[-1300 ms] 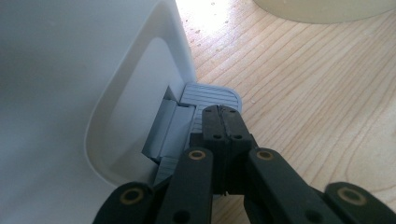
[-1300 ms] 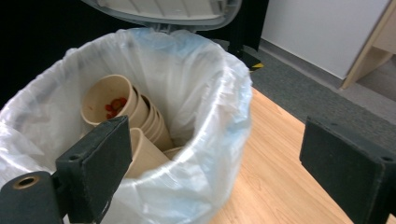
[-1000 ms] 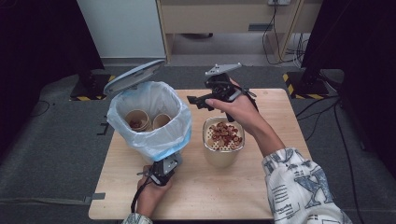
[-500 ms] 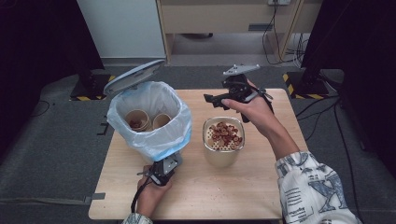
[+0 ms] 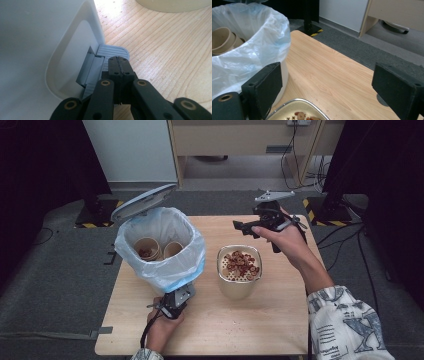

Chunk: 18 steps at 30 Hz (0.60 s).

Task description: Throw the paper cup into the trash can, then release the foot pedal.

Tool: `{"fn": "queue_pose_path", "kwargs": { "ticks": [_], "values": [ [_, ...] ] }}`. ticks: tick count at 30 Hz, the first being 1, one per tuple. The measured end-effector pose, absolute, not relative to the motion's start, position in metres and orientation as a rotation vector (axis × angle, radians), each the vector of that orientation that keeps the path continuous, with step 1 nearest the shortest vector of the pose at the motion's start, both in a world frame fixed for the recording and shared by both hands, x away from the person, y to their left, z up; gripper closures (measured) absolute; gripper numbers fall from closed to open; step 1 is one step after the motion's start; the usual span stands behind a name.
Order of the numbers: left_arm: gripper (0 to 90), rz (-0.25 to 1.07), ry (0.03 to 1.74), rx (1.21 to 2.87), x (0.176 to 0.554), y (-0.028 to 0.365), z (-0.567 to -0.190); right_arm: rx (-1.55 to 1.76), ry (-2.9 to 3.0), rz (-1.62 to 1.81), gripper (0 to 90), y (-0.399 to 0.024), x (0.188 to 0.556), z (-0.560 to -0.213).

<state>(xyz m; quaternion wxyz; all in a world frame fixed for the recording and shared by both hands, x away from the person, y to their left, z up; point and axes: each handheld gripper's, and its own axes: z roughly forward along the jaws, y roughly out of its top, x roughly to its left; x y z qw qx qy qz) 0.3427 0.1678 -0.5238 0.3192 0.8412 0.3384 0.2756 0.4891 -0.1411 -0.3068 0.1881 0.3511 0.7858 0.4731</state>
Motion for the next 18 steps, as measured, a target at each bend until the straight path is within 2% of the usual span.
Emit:
{"fn": "queue_pose_path", "kwargs": {
  "ticks": [18],
  "values": [
    [89.1, 0.728, 0.892, 2.207, 0.343, 0.168, -0.524, 1.105, 2.131, 1.285, 9.9, -0.199, 0.483, -0.320]
  ]
}}
